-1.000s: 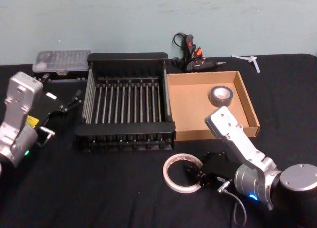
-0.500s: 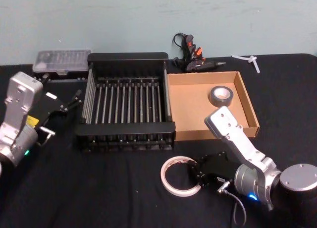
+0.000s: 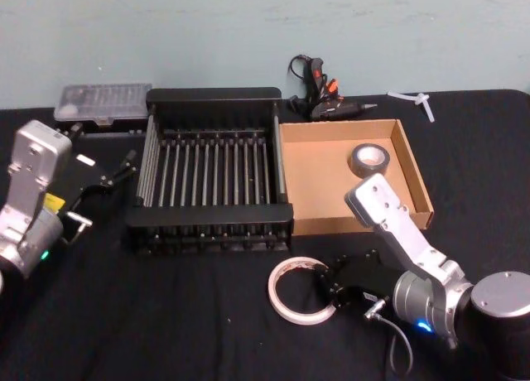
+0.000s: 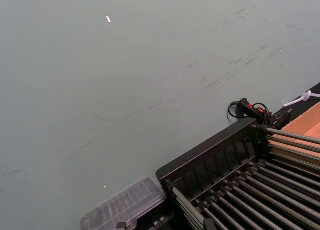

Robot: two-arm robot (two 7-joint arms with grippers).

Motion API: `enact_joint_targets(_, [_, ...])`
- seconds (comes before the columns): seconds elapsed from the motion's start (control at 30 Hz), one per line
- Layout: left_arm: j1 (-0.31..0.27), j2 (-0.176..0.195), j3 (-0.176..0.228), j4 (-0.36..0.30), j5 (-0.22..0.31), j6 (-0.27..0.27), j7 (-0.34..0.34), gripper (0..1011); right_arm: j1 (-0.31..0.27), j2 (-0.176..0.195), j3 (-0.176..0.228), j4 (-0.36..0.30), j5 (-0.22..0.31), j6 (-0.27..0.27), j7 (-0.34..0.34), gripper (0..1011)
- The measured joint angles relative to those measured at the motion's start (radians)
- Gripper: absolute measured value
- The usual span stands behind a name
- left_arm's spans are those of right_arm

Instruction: Pick up the white tape and place it into the black box , Pick up the silver tape and place it into the brown box.

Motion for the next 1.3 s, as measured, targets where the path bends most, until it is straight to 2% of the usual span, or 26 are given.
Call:
enact_joint_targets(0.3, [0.0, 0.0, 0.0, 0.0, 0.0, 0.0, 0.0, 1001, 0.004, 0.01, 0.0, -0.02, 0.009, -0.015, 0.014, 98])
enact_joint_targets(1.0, [0.0, 0.0, 0.0, 0.0, 0.0, 0.0, 0.0, 1001, -0.004, 0.067, -0.007, -0.113, 0.054, -0.041, 0.042, 98])
enact_joint_targets(1.3, [0.0, 0.0, 0.0, 0.0, 0.0, 0.0, 0.0, 1001, 0.002, 0.104, -0.005, -0.149, 0.095, -0.085, 0.073, 98])
